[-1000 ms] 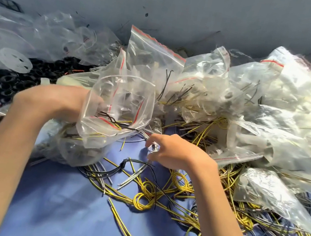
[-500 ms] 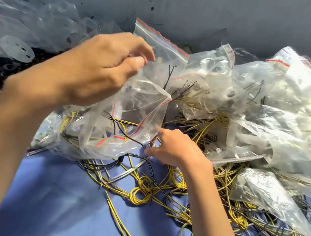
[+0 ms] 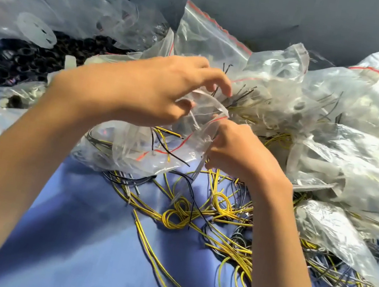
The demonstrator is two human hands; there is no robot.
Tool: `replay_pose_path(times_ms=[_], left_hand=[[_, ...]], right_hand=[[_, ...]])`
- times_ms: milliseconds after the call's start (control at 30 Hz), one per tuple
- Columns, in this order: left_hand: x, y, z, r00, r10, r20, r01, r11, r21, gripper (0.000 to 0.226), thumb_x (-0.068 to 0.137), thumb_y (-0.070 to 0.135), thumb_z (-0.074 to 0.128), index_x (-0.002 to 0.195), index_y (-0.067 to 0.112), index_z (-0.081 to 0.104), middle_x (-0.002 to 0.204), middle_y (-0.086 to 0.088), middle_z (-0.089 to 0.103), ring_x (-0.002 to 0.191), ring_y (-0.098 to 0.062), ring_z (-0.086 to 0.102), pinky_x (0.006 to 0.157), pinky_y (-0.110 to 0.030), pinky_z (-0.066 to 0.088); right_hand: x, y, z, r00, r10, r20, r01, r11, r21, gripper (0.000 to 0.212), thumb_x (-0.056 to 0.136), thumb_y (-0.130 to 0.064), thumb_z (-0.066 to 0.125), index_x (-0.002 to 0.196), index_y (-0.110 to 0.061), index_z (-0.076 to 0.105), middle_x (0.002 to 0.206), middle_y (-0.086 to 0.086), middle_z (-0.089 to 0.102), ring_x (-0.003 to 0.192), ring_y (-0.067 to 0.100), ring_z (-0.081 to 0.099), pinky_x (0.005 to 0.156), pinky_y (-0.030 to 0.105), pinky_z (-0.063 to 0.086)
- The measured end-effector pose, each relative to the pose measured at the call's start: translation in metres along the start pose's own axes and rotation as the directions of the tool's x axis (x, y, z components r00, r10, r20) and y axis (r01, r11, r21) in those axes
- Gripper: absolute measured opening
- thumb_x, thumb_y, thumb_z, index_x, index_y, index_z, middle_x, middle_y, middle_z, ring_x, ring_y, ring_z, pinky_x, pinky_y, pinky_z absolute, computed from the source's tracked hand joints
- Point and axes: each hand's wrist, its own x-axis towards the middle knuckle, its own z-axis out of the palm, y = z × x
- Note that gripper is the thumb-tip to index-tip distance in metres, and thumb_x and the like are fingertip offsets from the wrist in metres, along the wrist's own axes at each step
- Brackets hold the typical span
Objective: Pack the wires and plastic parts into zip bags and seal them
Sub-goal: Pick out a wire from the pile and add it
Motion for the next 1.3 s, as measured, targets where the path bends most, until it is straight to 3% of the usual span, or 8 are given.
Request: replay_pose_path(times_ms=[100, 300, 633, 733, 867, 1067, 1200, 1300], left_hand=[[0.001, 0.000, 0.003, 1.000, -0.001, -0.005, 0.001, 1.000, -0.029, 0.044, 0.089, 0.005, 0.051, 0.127, 0.026, 0.044, 0.115, 0.008, 0.052, 0.103, -0.009, 0.050, 0.084, -0.016, 0.034], [0.002, -0.003, 0.003, 0.999, 0.027, 0.019, -0.028, 0.999, 0.044, 0.042, 0.088, 0.009, 0.056, 0.128, 0.018, 0.048, 0.123, -0.002, 0.056, 0.102, -0.009, 0.046, 0.078, -0.011, 0.028], [0.007, -0.010, 0.004, 0.990, -0.118, -0.077, 0.124, 0.990, 0.071, 0.056, 0.085, 0.026, 0.058, 0.136, 0.026, 0.037, 0.101, 0.004, 0.060, 0.066, -0.005, 0.051, 0.072, -0.028, 0.035], [0.006, -0.009, 0.005, 0.980, -0.171, -0.104, 0.183, 0.975, 0.123, 0.067, 0.083, 0.037, 0.057, 0.143, 0.029, 0.027, 0.098, 0.004, 0.058, 0.077, -0.027, 0.047, 0.076, -0.035, 0.040], [0.004, -0.011, 0.003, 0.973, -0.201, -0.110, 0.215, 0.967, 0.135, 0.045, 0.087, 0.041, 0.058, 0.129, 0.030, 0.050, 0.112, -0.004, 0.067, 0.098, -0.031, 0.060, 0.085, -0.039, 0.047], [0.004, -0.013, -0.002, 0.972, -0.202, -0.117, 0.194, 0.978, -0.076, 0.002, 0.087, 0.026, 0.061, 0.086, 0.026, 0.060, 0.080, 0.006, 0.070, 0.079, -0.015, 0.065, 0.079, -0.042, 0.051], [0.005, -0.012, 0.000, 0.981, -0.136, -0.138, 0.114, 0.980, -0.162, 0.013, 0.085, 0.008, 0.058, 0.083, 0.021, 0.060, 0.070, 0.009, 0.067, 0.062, -0.007, 0.057, 0.068, -0.034, 0.049], [0.003, -0.004, 0.000, 0.995, -0.052, -0.087, 0.025, 0.957, -0.290, 0.010, 0.079, 0.015, 0.058, 0.088, 0.019, 0.059, 0.080, 0.000, 0.067, 0.069, -0.010, 0.058, 0.070, -0.032, 0.049]], right_hand=[[-0.007, -0.007, -0.009, 0.996, -0.040, -0.076, 0.044, 0.998, 0.046, 0.019, 0.071, -0.016, 0.059, 0.064, -0.032, 0.051, 0.060, -0.009, 0.050, 0.059, 0.019, 0.049, 0.047, 0.022, 0.032], [-0.008, -0.006, -0.019, 0.955, -0.052, -0.292, 0.084, 0.991, 0.100, 0.018, 0.082, -0.019, 0.053, 0.099, -0.022, 0.058, 0.083, 0.009, 0.063, 0.084, 0.031, 0.058, 0.065, 0.031, 0.041], [-0.011, -0.014, -0.029, 0.909, -0.135, -0.394, 0.197, 0.973, 0.123, 0.026, 0.083, -0.006, 0.052, 0.104, -0.018, 0.060, 0.070, -0.009, 0.053, 0.061, 0.002, 0.049, 0.054, 0.011, 0.036], [-0.013, -0.017, -0.029, 0.878, -0.157, -0.452, 0.240, 0.962, 0.132, 0.026, 0.087, -0.005, 0.053, 0.111, -0.012, 0.059, 0.079, -0.004, 0.056, 0.067, 0.010, 0.048, 0.063, 0.019, 0.036], [-0.012, -0.025, -0.035, 0.840, -0.191, -0.508, 0.321, 0.930, 0.181, 0.026, 0.091, -0.002, 0.052, 0.116, -0.006, 0.060, 0.086, -0.002, 0.058, 0.075, 0.012, 0.055, 0.075, 0.018, 0.044], [-0.013, -0.036, -0.039, 0.872, -0.256, -0.417, 0.382, 0.888, 0.255, 0.023, 0.090, -0.006, 0.058, 0.111, -0.009, 0.065, 0.094, 0.005, 0.061, 0.086, 0.015, 0.060, 0.079, 0.024, 0.049], [-0.014, -0.025, -0.034, 0.925, -0.191, -0.330, 0.322, 0.854, 0.409, 0.039, 0.091, -0.025, 0.062, 0.128, -0.016, 0.054, 0.122, 0.002, 0.050, 0.112, 0.008, 0.054, 0.087, 0.012, 0.045], [-0.016, -0.019, -0.032, 0.941, -0.258, -0.218, 0.332, 0.829, 0.450, 0.052, 0.088, -0.027, 0.066, 0.134, -0.016, 0.047, 0.132, 0.002, 0.052, 0.126, 0.011, 0.048, 0.104, 0.035, 0.042]])
